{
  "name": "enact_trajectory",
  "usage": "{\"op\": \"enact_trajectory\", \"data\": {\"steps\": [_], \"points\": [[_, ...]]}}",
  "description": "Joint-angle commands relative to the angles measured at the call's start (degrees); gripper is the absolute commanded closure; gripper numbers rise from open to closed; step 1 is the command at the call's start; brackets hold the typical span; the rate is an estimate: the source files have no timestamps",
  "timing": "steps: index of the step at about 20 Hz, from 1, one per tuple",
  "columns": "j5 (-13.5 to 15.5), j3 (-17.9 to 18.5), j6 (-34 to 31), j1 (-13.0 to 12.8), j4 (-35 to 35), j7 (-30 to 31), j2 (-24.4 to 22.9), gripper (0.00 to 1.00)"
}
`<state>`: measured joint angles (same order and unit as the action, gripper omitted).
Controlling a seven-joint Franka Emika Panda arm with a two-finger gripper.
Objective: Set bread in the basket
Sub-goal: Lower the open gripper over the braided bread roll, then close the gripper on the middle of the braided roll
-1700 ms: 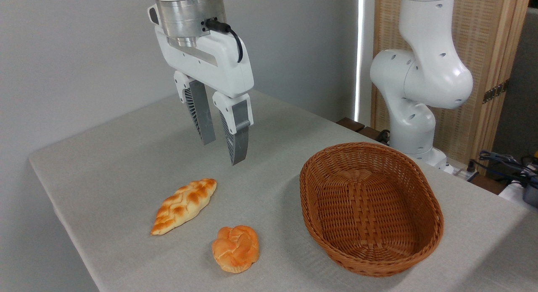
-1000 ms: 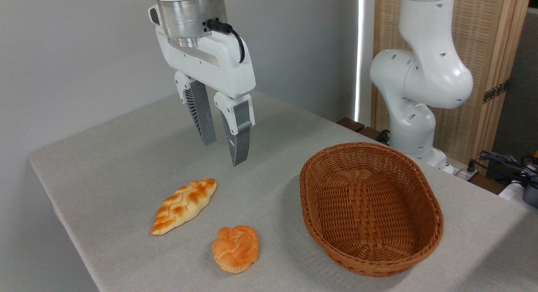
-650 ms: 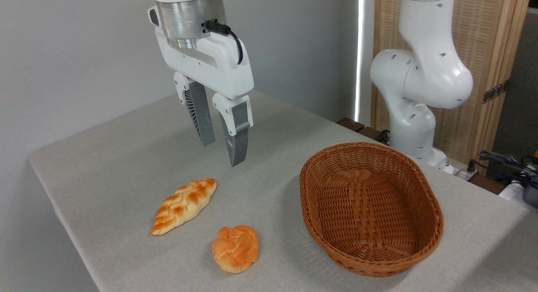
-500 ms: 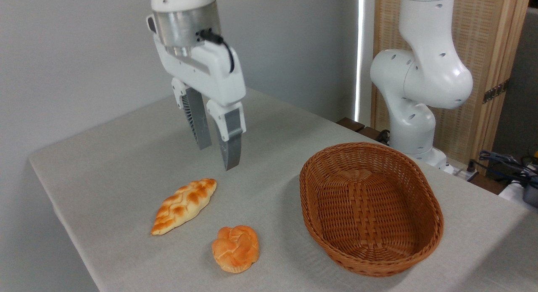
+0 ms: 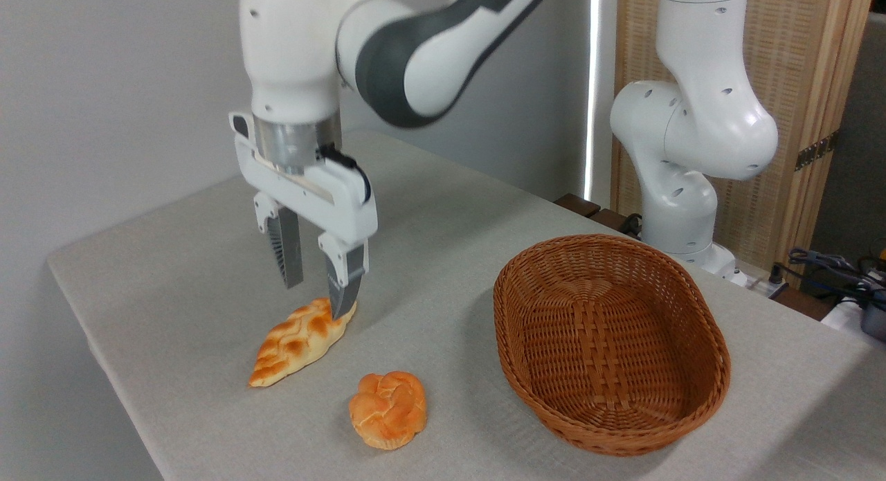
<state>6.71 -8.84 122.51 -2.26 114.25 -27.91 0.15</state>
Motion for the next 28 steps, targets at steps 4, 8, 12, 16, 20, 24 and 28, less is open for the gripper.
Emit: {"op": "enact_trajectory", "data": {"steps": [4,8,12,16,20,24,28], "points": [[2.61,-1.7,9.76,-0.64,4.3,1.37,2.84,0.0],[2.61,-2.75,12.83,-0.64,5.19,1.54,4.33,0.0],[2.52,-2.76,13.01,-0.64,5.54,0.75,4.42,0.61],[2.52,-2.76,12.66,-0.64,5.54,-0.3,4.42,1.0],[2.52,-2.76,12.4,-0.64,5.54,-0.3,4.33,1.0],[2.52,-2.41,12.31,-0.64,5.45,-0.39,4.16,1.0],[2.43,-1.88,7.33,-0.37,3.01,-0.56,2.93,1.0]]}}
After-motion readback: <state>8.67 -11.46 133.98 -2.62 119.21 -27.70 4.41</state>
